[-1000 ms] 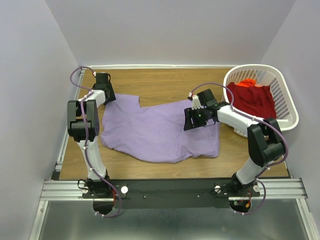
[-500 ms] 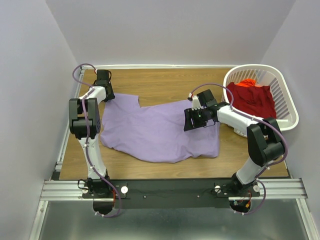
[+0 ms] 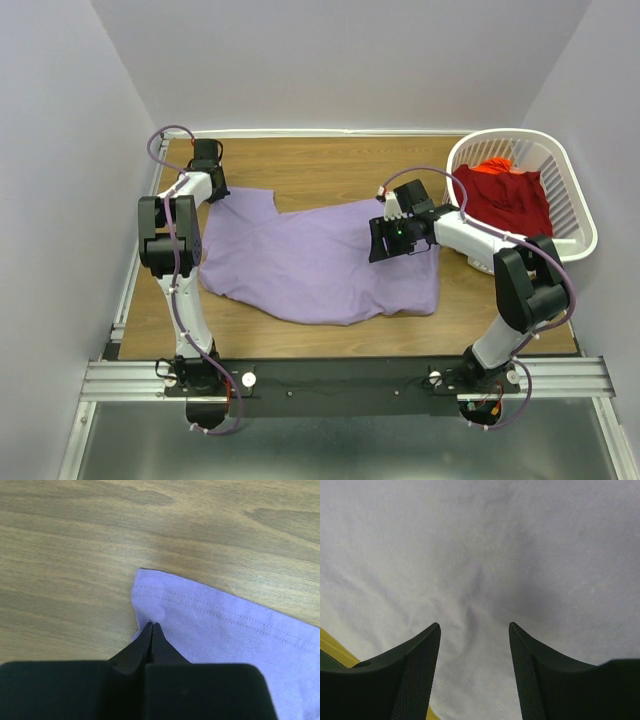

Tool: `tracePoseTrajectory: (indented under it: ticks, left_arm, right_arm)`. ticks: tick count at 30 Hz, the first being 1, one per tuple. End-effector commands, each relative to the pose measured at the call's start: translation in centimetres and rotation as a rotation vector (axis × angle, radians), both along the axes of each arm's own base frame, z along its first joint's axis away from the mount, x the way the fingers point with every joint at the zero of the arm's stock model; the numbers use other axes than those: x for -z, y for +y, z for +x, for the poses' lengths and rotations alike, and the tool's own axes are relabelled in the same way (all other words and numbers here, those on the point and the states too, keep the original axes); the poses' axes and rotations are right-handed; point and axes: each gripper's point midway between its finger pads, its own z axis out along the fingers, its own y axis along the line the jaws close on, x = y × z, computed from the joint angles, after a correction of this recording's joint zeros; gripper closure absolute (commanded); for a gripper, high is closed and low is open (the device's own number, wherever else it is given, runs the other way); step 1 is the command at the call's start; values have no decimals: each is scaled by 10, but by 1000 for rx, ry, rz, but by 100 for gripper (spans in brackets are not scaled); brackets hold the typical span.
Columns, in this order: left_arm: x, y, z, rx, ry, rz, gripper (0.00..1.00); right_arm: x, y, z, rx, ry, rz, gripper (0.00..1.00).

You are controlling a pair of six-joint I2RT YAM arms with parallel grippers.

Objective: Fold and stack the t-shirts
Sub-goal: Flatten the tshirt out

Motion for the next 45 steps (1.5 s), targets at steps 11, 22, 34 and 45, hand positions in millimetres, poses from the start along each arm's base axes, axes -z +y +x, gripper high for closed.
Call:
tracePoseTrajectory:
  ticks: [11,22,34,45]
  left_arm:
    - [-70,12,-27,-40,-150,32,100]
    - [-104,30,-28,-105,-230,112,100]
    - [-97,32,-21,-101,-211,121,100]
    - [-99,32,-24,-93,-205,129,100]
  right_arm:
    - [5,-10,49,107,-89,-134,36]
    - [50,3,-18,73,58,-212,36]
    - [-9,16,25,57,-204,-366,36]
    - [-13,-79,135,164,-267,-533,42]
